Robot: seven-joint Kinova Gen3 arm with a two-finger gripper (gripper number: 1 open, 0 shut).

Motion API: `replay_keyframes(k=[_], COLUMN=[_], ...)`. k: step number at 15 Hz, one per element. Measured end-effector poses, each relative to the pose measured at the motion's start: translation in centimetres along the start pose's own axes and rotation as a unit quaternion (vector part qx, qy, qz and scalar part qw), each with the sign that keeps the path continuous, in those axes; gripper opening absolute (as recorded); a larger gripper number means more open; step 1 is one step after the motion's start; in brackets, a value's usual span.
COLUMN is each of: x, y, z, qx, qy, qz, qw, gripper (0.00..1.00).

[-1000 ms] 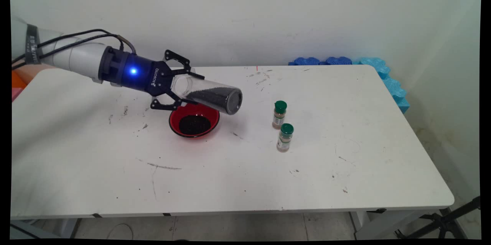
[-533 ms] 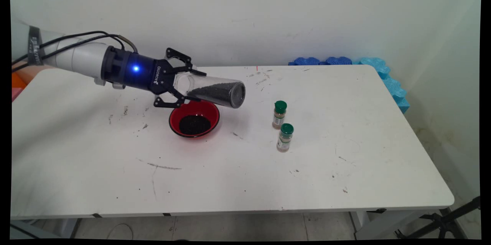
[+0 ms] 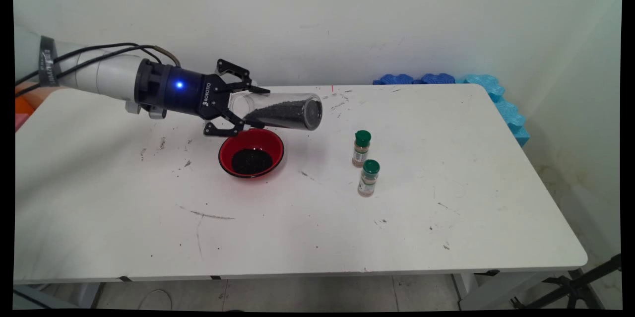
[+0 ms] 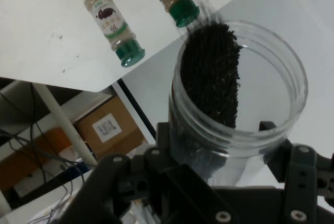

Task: Pour the black seasoning powder in the red bowl

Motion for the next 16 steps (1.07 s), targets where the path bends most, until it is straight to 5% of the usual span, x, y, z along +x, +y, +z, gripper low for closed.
replay_keyframes(k=[16], x=[0.19], y=[0.09], z=[0.54], qx=[-0.021], qy=[-0.009], qz=[-0.049], qw=[0.9985], gripper=[0.00])
